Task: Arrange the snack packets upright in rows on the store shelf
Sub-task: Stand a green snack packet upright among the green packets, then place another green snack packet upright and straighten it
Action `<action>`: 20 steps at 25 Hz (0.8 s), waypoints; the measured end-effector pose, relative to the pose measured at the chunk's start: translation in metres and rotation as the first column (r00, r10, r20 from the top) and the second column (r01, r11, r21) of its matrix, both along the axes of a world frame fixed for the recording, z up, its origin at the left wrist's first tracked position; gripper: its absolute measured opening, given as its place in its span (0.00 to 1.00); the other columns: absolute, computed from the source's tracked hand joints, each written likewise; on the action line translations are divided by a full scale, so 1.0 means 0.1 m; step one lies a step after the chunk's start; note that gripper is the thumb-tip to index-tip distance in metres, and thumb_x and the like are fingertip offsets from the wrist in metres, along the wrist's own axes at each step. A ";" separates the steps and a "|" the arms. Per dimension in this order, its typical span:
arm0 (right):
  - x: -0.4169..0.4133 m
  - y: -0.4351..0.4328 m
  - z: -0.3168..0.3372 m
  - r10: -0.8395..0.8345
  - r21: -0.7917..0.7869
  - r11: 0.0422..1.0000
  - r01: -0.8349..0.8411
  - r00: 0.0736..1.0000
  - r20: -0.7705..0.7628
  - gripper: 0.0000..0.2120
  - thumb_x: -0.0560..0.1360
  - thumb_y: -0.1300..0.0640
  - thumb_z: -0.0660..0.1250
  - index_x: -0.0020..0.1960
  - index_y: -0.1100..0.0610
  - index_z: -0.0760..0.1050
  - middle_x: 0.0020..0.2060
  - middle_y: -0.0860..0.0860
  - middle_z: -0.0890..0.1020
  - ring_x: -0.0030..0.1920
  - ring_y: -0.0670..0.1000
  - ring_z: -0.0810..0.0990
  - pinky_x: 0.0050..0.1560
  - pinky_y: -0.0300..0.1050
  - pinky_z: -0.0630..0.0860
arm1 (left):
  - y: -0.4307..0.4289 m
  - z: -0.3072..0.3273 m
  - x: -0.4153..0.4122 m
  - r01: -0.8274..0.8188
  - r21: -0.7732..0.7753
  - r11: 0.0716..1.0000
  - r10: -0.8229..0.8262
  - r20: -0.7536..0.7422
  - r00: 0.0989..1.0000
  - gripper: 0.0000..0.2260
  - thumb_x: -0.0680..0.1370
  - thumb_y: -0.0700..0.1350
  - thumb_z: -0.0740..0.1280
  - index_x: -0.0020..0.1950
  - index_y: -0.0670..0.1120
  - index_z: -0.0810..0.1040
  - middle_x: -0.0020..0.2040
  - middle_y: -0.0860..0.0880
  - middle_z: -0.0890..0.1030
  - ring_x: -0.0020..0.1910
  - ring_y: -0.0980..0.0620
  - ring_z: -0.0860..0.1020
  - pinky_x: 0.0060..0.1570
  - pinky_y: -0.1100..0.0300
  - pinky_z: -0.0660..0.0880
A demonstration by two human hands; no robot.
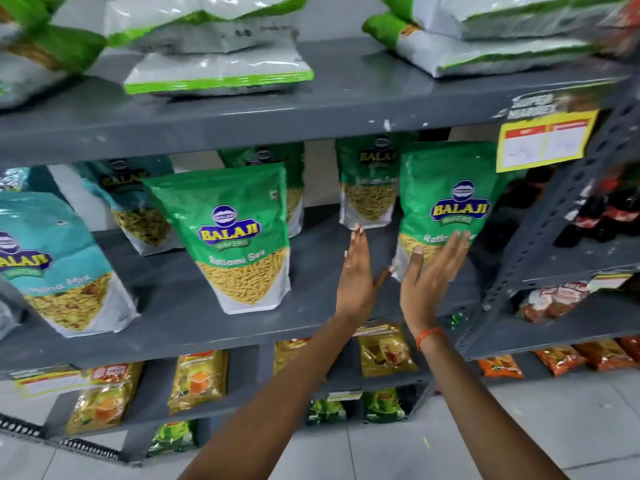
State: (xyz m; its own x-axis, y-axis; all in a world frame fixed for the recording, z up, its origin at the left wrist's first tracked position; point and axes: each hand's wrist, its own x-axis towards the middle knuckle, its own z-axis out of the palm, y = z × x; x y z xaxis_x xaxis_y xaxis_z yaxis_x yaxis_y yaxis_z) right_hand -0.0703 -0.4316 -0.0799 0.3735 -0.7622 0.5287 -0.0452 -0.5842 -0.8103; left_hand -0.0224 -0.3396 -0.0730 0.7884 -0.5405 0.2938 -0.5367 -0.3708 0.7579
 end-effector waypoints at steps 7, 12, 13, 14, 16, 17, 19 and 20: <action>-0.18 -0.63 -0.28 0.220 0.498 0.836 -0.229 0.972 0.076 0.37 0.77 0.46 0.60 0.76 0.57 0.45 0.74 0.53 0.61 0.73 0.49 0.60 0.71 0.45 0.59 | -0.56 -0.20 0.07 0.118 -0.061 0.991 -0.132 -0.347 0.928 0.38 0.74 0.44 0.70 0.76 0.42 0.51 0.77 0.44 0.58 0.75 0.47 0.59 0.73 0.55 0.58; -0.24 -0.68 -0.38 0.358 0.445 0.829 -0.338 0.933 0.042 0.36 0.72 0.38 0.63 0.74 0.49 0.55 0.69 0.50 0.70 0.67 0.48 0.70 0.67 0.48 0.69 | -0.46 -0.45 0.18 0.001 -0.140 0.990 -0.056 -0.394 0.918 0.25 0.75 0.45 0.69 0.69 0.45 0.66 0.65 0.44 0.77 0.64 0.44 0.75 0.61 0.54 0.73; -0.24 -0.66 -0.41 0.385 0.432 0.827 -0.361 0.922 0.034 0.34 0.73 0.41 0.63 0.74 0.49 0.55 0.70 0.50 0.70 0.68 0.48 0.70 0.68 0.49 0.69 | -0.36 -0.53 0.19 -0.033 -0.146 0.989 -0.025 -0.377 0.926 0.21 0.75 0.44 0.68 0.67 0.46 0.68 0.62 0.45 0.79 0.61 0.45 0.77 0.57 0.58 0.74; -0.23 -0.64 -0.45 0.413 0.432 0.818 -0.381 0.910 0.020 0.33 0.74 0.44 0.64 0.74 0.50 0.55 0.70 0.51 0.69 0.68 0.48 0.70 0.70 0.52 0.68 | -0.26 -0.60 0.20 -0.063 -0.134 0.989 0.011 -0.358 0.934 0.19 0.76 0.43 0.68 0.66 0.47 0.70 0.59 0.47 0.81 0.59 0.47 0.78 0.55 0.63 0.73; -0.20 -0.59 -0.50 0.467 0.437 0.799 -0.414 0.884 -0.016 0.31 0.75 0.48 0.64 0.74 0.50 0.55 0.70 0.52 0.69 0.69 0.49 0.68 0.71 0.57 0.66 | -0.08 -0.68 0.19 -0.097 -0.126 0.987 0.049 -0.339 0.939 0.18 0.75 0.43 0.69 0.64 0.49 0.71 0.54 0.53 0.81 0.55 0.54 0.79 0.50 0.73 0.73; -0.20 -0.57 -0.52 0.484 0.431 0.797 -0.423 0.874 -0.039 0.32 0.75 0.47 0.64 0.74 0.50 0.55 0.70 0.52 0.69 0.70 0.50 0.68 0.70 0.58 0.67 | -0.03 -0.68 0.20 -0.099 -0.140 0.985 0.045 -0.346 0.937 0.21 0.74 0.43 0.70 0.65 0.50 0.71 0.54 0.54 0.80 0.53 0.56 0.79 0.47 0.78 0.72; -0.20 -0.58 -0.53 0.495 0.428 0.796 -0.427 0.867 -0.056 0.34 0.72 0.45 0.66 0.74 0.48 0.55 0.69 0.51 0.70 0.69 0.50 0.69 0.69 0.59 0.68 | -0.01 -0.58 0.28 -0.072 -0.154 0.986 0.009 -0.376 0.926 0.28 0.71 0.44 0.73 0.68 0.49 0.68 0.56 0.55 0.78 0.52 0.58 0.77 0.44 0.79 0.71; -0.20 -0.60 -0.52 0.495 0.442 0.790 -0.426 0.868 -0.047 0.36 0.71 0.44 0.68 0.74 0.48 0.54 0.69 0.50 0.71 0.68 0.50 0.70 0.69 0.59 0.68 | -0.02 -0.53 0.35 -0.032 -0.135 0.990 -0.023 -0.387 0.922 0.30 0.70 0.45 0.74 0.69 0.48 0.66 0.58 0.54 0.77 0.53 0.56 0.76 0.47 0.75 0.72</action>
